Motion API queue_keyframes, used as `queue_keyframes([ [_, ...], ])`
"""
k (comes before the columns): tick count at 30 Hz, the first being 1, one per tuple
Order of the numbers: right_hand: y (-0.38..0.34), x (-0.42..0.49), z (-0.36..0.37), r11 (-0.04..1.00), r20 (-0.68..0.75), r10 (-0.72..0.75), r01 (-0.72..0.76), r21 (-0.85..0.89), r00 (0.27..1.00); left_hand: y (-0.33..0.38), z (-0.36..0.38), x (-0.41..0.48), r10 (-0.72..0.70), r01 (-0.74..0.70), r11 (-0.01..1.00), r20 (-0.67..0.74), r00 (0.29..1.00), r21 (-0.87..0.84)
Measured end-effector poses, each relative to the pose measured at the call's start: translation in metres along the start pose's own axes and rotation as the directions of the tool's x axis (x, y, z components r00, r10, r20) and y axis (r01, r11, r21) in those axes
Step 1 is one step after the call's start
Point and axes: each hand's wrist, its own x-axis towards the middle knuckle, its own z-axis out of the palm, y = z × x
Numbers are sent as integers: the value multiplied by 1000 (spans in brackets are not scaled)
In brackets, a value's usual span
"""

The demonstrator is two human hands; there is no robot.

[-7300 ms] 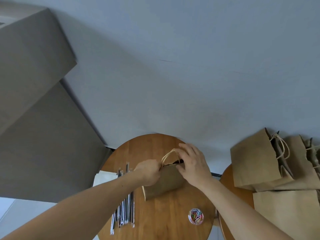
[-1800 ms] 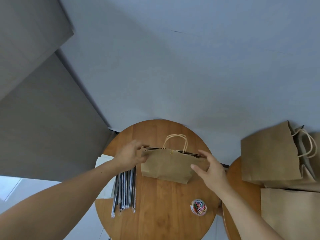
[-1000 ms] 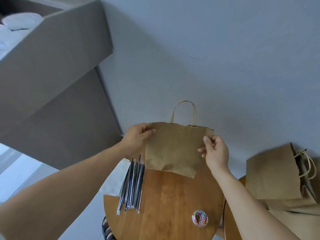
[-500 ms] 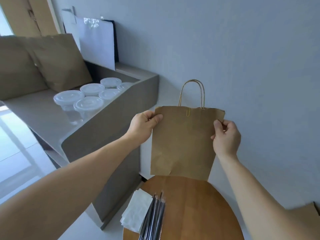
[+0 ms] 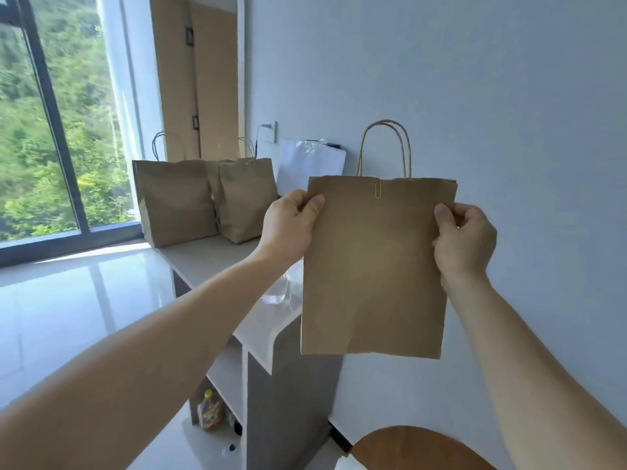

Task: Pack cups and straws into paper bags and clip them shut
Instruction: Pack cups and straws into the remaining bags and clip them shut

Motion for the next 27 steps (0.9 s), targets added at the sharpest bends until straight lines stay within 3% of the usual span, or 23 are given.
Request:
queue_keyframes([
  [4,-45,14,49,998,123,-59,56,28,991,12,-47,27,8,-13,999,-126,992,-38],
  [9,-82,34,121,987,208,-111,82,141,972,19,-101,74,111,-98,993,-249,962,61],
  [19,-84,46,298,957,393,-150,34,286,907,-56,-188,165,137,-71,981,-395,909,178],
  [23,-75,50,370,957,494,-94,-60,286,864,-96,-223,199,125,-31,970,-383,915,242],
  [27,-58,52,440,962,640,-6,-170,212,769,-145,-253,231,72,26,960,-337,939,278],
])
